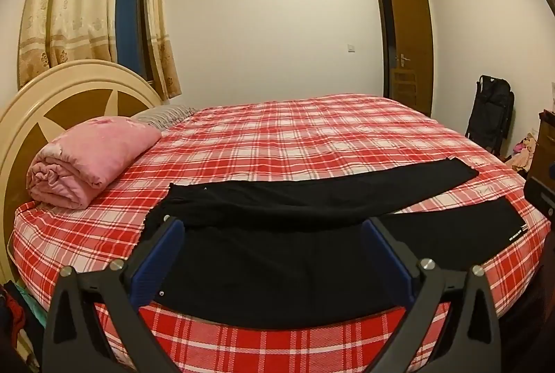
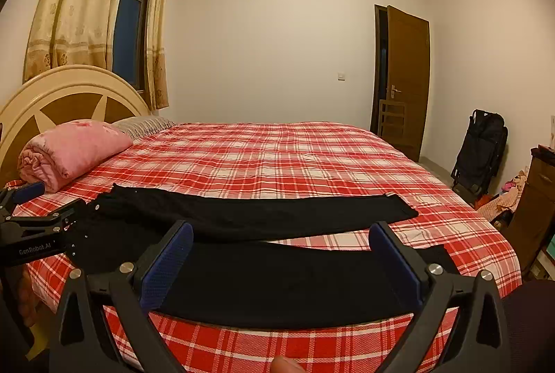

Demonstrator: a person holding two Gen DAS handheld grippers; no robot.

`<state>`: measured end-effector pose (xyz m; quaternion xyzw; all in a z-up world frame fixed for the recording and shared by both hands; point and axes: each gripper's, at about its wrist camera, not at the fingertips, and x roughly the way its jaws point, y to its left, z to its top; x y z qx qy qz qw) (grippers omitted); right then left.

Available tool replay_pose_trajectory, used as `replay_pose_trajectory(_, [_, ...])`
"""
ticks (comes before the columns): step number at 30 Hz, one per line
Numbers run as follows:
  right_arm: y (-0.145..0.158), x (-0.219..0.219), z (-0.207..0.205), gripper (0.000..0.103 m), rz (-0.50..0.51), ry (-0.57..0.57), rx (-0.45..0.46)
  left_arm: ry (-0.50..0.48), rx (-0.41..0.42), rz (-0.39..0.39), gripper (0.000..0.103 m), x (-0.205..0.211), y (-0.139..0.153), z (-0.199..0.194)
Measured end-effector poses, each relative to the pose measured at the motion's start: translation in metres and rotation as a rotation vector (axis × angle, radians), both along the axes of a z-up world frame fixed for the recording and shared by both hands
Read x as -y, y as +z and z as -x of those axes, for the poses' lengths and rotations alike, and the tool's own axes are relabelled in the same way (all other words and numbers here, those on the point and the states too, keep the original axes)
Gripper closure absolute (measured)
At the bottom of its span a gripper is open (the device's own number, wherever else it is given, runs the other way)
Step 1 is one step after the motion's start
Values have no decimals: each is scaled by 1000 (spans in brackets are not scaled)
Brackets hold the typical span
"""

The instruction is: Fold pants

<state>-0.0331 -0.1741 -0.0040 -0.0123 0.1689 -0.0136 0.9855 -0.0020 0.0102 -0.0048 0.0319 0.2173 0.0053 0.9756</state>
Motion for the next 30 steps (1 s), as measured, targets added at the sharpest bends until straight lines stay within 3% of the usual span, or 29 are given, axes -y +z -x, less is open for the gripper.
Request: replay_pose_trajectory(30, [-1,-2,-2,1,4,5,-2,10,1,10,0,-12,3,-3])
